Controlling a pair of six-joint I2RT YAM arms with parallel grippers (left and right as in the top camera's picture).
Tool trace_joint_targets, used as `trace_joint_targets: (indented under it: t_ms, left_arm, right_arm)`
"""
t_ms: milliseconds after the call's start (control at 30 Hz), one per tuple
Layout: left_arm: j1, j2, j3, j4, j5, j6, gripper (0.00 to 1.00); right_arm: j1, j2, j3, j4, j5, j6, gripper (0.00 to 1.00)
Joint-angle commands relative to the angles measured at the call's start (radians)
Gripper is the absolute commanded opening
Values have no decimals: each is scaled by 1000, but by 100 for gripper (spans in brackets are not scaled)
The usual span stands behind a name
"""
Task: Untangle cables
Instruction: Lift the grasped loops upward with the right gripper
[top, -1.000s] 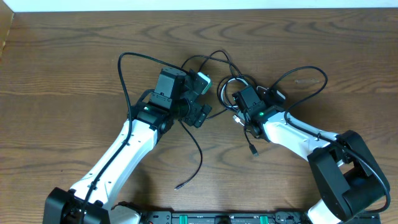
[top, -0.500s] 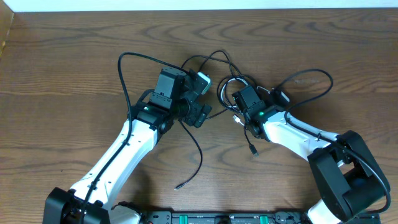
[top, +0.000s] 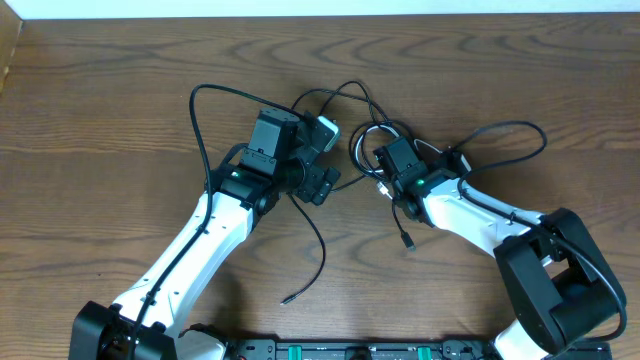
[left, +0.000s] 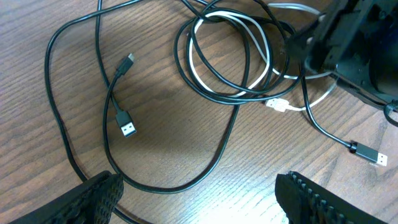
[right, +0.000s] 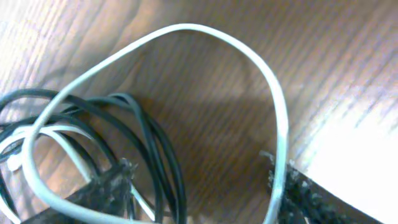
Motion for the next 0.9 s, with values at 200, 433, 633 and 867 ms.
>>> trace_joint_targets:
  t_ms: [200,433,633,867]
  left_arm:
    - [-3,5,0,-3,-3,-9,84]
    - [-3,5,0,-5,-3,-8,84]
    - [-3,5,0,-5,-3,-9,84]
    - [-3,5,0,-5,23,-8,82]
  right_arm:
    - [-9,18,-10,5,24,80,1]
    - [-23,-88,34,24,38,-350,1]
    - [-22,-325,127,2,-4,-887,1]
    - [-23,-560,257,-80,-136,-1147,1]
